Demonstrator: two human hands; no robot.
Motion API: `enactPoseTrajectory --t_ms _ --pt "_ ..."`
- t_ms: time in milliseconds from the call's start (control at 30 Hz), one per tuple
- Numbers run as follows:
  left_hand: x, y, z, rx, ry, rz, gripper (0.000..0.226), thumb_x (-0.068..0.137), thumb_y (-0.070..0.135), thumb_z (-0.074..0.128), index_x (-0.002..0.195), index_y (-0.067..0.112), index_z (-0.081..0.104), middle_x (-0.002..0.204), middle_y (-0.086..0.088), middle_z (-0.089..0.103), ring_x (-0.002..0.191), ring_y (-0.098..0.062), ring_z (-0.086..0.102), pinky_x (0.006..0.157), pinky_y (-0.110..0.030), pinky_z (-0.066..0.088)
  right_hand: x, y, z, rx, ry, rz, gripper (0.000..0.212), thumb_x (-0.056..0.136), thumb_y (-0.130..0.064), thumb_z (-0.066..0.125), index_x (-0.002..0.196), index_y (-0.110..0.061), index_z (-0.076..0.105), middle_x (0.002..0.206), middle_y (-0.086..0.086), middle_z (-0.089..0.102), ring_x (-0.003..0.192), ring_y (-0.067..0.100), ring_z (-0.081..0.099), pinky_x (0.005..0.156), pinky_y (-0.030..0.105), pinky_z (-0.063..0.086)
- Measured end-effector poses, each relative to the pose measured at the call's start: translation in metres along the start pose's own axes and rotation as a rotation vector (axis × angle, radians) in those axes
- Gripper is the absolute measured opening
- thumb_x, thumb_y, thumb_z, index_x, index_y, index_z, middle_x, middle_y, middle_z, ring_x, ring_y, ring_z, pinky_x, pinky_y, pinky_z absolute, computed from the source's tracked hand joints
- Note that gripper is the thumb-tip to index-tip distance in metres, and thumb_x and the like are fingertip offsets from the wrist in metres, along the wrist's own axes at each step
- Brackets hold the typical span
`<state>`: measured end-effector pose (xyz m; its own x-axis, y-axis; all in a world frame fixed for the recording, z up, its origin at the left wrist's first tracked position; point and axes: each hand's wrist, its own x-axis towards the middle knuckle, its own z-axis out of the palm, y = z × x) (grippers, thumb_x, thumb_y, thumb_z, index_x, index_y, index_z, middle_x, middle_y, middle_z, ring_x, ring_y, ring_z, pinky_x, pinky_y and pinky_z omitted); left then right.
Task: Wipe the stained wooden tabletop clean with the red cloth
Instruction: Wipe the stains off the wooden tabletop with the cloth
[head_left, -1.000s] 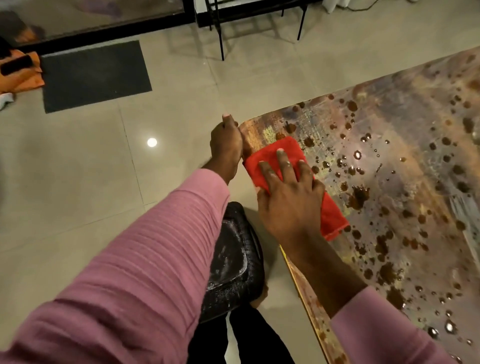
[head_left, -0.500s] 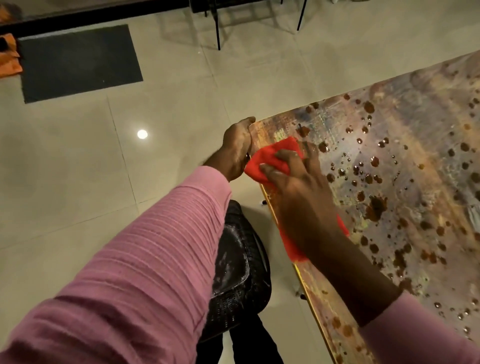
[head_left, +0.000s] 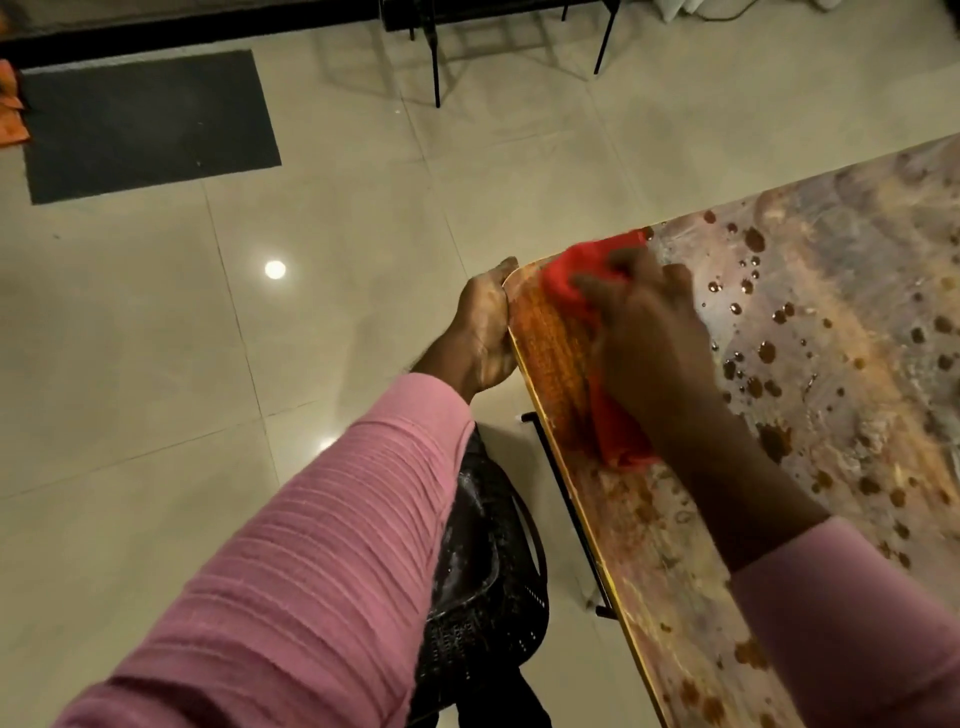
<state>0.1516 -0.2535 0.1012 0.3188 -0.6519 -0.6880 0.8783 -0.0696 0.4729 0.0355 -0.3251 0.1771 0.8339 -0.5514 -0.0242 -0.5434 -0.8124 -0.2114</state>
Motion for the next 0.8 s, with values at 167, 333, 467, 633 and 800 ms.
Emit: enactPoseTrajectory --t_ms 167,333,467,633,800 --pt "0.001 -0.006 0.001 -0.081 -0.039 -0.002 0.045 0.100 0.036 0.032 0.077 0.012 0.062 0.073 -0.010 0.059 0.061 -0.022 0.060 0.068 -0.031 0.053 0.017 -0.018 0.002 0.030 0.031 0.011 0.037 0.092 -0.017 0.051 0.129 -0.022 0.057 0.135 0.009 0.042 0.116 0.032 0.037 0.090 0.046 0.046" --pt "-0.009 -0.015 0.003 -0.287 -0.061 -0.035 0.043 0.088 0.036 0.040 0.100 0.004 0.066 0.088 -0.018 0.068 0.077 -0.033 0.069 0.073 -0.041 0.058 0.003 -0.023 0.003 -0.020 -0.018 -0.257 0.036 0.092 -0.017 0.051 0.126 -0.022 0.060 0.135 0.010 0.046 0.113 0.033 0.041 0.087 0.045 0.043" --pt "-0.003 -0.017 0.005 -0.148 0.012 -0.029 0.036 0.095 0.035 0.027 0.089 0.013 0.055 0.091 -0.013 0.054 0.091 -0.031 0.052 0.104 -0.048 0.040 0.025 0.005 -0.006 0.007 0.026 0.025 0.039 0.092 -0.016 0.053 0.130 -0.022 0.055 0.136 0.011 0.042 0.120 0.034 0.036 0.091 0.050 0.046" --pt "-0.007 -0.015 0.002 -0.130 0.019 0.009 0.044 0.098 0.034 0.029 0.096 0.006 0.063 0.083 -0.015 0.062 0.071 -0.028 0.065 0.068 -0.034 0.057 0.004 -0.022 0.003 0.018 -0.026 -0.205 0.036 0.094 -0.020 0.047 0.128 -0.021 0.058 0.135 0.014 0.044 0.113 0.035 0.040 0.088 0.050 0.046" --pt "-0.011 -0.026 0.001 0.065 0.149 0.037 0.051 0.100 0.035 0.027 0.125 0.006 0.061 0.116 -0.018 0.065 0.115 -0.038 0.059 0.103 -0.051 0.045 -0.011 0.001 -0.001 -0.011 -0.028 -0.241 0.039 0.089 -0.012 0.056 0.127 -0.021 0.059 0.133 0.012 0.046 0.113 0.034 0.040 0.083 0.049 0.048"
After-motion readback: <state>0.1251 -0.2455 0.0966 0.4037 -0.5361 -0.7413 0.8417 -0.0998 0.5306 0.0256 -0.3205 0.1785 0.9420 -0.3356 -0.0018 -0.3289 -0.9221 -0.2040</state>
